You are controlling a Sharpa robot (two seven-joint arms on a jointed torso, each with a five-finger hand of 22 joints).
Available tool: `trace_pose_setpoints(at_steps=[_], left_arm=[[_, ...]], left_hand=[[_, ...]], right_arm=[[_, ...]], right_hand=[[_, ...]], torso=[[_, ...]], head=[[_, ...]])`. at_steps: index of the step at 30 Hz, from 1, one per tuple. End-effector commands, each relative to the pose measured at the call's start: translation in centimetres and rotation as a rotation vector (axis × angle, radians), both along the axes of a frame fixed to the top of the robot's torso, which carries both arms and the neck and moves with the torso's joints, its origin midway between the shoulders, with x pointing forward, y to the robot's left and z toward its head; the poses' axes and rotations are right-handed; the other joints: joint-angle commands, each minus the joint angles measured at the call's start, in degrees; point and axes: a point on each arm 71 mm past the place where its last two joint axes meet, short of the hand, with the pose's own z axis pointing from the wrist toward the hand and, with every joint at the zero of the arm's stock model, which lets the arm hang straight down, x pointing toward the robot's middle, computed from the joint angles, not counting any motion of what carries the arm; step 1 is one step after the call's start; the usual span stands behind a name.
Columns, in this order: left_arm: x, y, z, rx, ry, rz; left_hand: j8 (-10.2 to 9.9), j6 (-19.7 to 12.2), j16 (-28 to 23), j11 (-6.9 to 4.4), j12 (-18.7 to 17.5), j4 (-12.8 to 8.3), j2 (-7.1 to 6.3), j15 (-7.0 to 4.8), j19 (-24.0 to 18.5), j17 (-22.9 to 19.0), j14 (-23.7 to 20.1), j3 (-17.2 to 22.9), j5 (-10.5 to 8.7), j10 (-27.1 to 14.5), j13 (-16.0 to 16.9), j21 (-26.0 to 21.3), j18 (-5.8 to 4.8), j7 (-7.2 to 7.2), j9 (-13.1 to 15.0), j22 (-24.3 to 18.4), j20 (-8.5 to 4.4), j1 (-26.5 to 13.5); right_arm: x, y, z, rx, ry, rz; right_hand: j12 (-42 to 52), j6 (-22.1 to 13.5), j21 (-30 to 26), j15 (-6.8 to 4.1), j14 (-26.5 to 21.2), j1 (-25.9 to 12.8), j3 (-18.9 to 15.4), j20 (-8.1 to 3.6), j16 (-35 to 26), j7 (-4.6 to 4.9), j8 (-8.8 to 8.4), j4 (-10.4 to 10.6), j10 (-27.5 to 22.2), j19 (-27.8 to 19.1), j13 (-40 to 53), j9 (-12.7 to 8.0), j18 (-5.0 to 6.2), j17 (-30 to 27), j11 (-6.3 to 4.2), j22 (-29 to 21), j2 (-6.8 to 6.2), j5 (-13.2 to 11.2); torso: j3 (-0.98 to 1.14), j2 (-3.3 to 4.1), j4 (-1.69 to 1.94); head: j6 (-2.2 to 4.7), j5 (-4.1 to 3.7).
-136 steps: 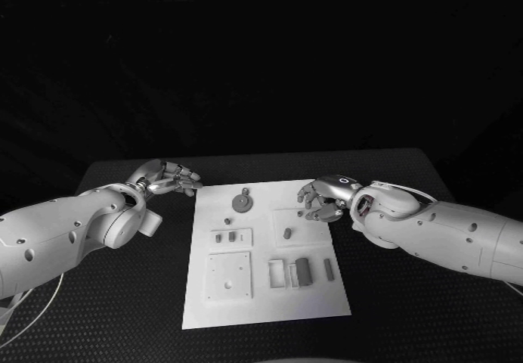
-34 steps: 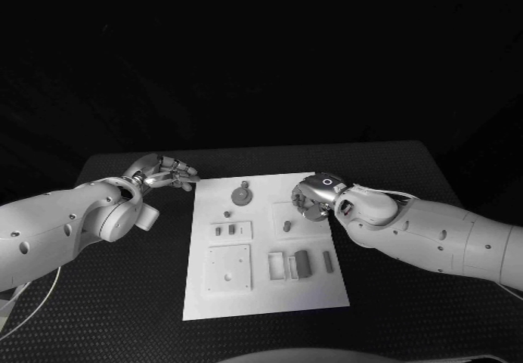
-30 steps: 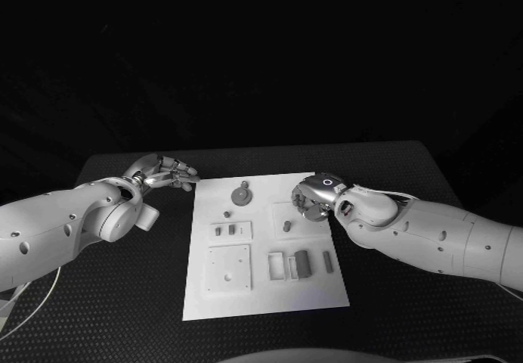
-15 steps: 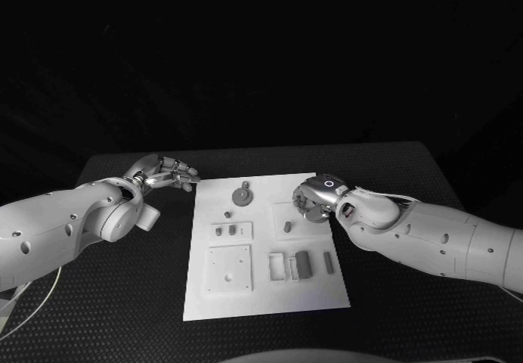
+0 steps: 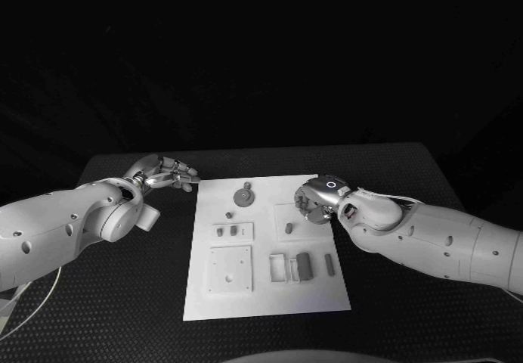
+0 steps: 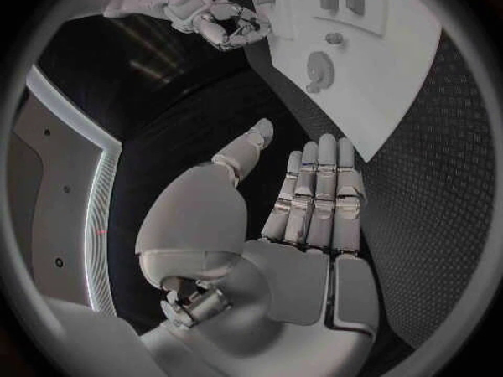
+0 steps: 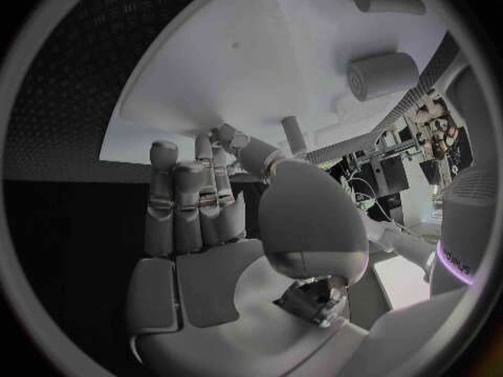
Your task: Assemble the parts on the task board
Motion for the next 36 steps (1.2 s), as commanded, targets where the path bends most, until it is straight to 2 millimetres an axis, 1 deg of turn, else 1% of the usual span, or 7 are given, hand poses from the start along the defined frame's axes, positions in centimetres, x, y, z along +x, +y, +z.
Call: trace_pose_setpoints(at_steps=[1, 8, 17, 26, 29, 33, 36], left_arm=[[0.0, -0.2, 0.1, -0.011, 0.0, -0.012], [0.0, -0.2, 0.1, -0.01, 0.0, -0.012], [0.1, -0.1, 0.1, -0.01, 0.0, -0.01], [0.1, 0.0, 0.1, -0.009, -0.001, -0.008], [0.1, 0.0, 0.1, -0.009, -0.002, -0.008], [0.1, -0.1, 0.1, -0.009, -0.003, -0.007], [0.1, -0.1, 0.1, -0.008, -0.004, -0.007]], left_hand=[[0.2, -0.4, -0.2, -0.08, -0.1, 0.1, 0.24, -0.05, 0.1, 0.1, 0.3, -0.4, 0.01, -0.5, -0.1, 0.1, -0.07, -0.16, -0.1, -0.1, 0.36, -0.3], [0.2, -0.4, -0.3, -0.07, -0.1, 0.1, 0.24, -0.05, 0.1, 0.1, 0.3, -0.4, 0.01, -0.5, -0.1, 0.1, -0.08, -0.16, -0.1, -0.1, 0.37, -0.3], [0.2, -0.4, -0.4, -0.05, -0.1, 0.1, 0.23, -0.05, 0.1, 0.2, 0.3, -0.5, 0.01, -0.6, -0.1, 0.1, -0.08, -0.14, -0.1, -0.2, 0.37, -0.3], [0.2, -0.5, -0.4, -0.03, -0.1, 0.1, 0.23, -0.04, 0.1, 0.3, 0.3, -0.5, 0.01, -0.6, -0.2, 0.1, -0.08, -0.13, -0.1, -0.3, 0.37, -0.3], [0.2, -0.5, -0.5, -0.03, -0.1, 0.1, 0.23, -0.04, 0.1, 0.3, 0.3, -0.5, 0.01, -0.6, -0.2, 0.1, -0.08, -0.13, -0.1, -0.3, 0.37, -0.3], [0.2, -0.5, -0.5, -0.02, -0.1, 0.1, 0.23, -0.04, 0.1, 0.4, 0.3, -0.5, 0.01, -0.6, -0.2, 0.1, -0.08, -0.12, -0.1, -0.3, 0.37, -0.3], [0.2, -0.5, -0.5, -0.02, -0.1, 0.1, 0.24, -0.04, 0.1, 0.4, 0.3, -0.5, 0.01, -0.6, -0.2, 0.1, -0.08, -0.12, -0.1, -0.3, 0.37, -0.3]], right_arm=[[0.0, -0.1, 0.0, -0.017, 0.009, 0.0], [0.2, 0.1, 0.6, -0.005, 0.01, 0.003], [0.2, 0.1, 1.2, 0.009, 0.033, 0.007], [0.2, 0.0, 3.0, 0.035, 0.017, 0.013], [0.0, 0.4, 3.6, 0.05, 0.011, 0.024], [-0.7, 1.8, 4.3, 0.077, 0.007, 0.063], [-1.3, 3.0, 4.6, 0.097, 0.012, 0.093]], right_hand=[[0.2, 0.4, 0.2, -0.08, 0.2, 0.0, 0.3, -0.31, 0.4, -0.06, 0.25, 0.0, 0.7, 0.0, 1.1, 0.1, 2.1, 0.1, 0.31, 0.3, 0.63, 0.2], [0.2, 0.4, 0.2, -0.1, 0.2, 0.0, 0.3, -0.33, 0.4, -0.07, 0.27, 0.0, 0.7, 0.1, 1.1, 0.1, 2.1, 0.1, 0.29, 0.3, 0.61, 0.2], [0.1, 0.4, 0.2, -0.11, 0.3, 0.0, 0.3, -0.34, 0.4, -0.08, 0.27, 0.0, 0.7, 0.1, 1.2, 0.1, 2.1, 0.1, 0.29, 0.3, 0.61, 0.2], [0.1, 0.4, 0.2, -0.11, 0.3, -0.1, 0.4, -0.35, 0.4, -0.07, 0.27, 0.1, 0.7, 0.1, 1.2, 0.1, 2.1, 0.2, 0.28, 0.3, 0.61, 0.2], [0.1, 0.4, 0.2, -0.11, 0.3, -0.1, 0.4, -0.36, 0.4, -0.07, 0.27, 0.1, 0.7, 0.1, 1.2, 0.1, 2.1, 0.2, 0.28, 0.3, 0.62, 0.2], [0.1, 0.4, 0.2, -0.11, 0.2, -0.1, 0.4, -0.36, 0.3, -0.07, 0.27, 0.1, 0.7, 0.1, 1.2, 0.2, 2.1, 0.2, 0.28, 0.3, 0.61, 0.2], [0.1, 0.4, 0.2, -0.12, 0.2, -0.1, 0.4, -0.37, 0.3, -0.07, 0.27, 0.0, 0.7, 0.1, 1.2, 0.2, 2.1, 0.2, 0.28, 0.3, 0.61, 0.2]], torso=[[0.03, 0.02, 0.01], [0.03, 0.01, -0.02], [0.01, -0.01, 0.05], [-0.02, -0.01, -0.03], [-0.03, -0.02, -0.06], [-0.01, -0.02, -0.02], [-0.02, -0.03, 0.06]], head=[[0.04, 0.03], [0.07, 0.02], [-0.04, 0.03], [-0.11, 0.2], [-0.06, 0.29], [-0.06, 0.64], [-0.05, 1.17]])
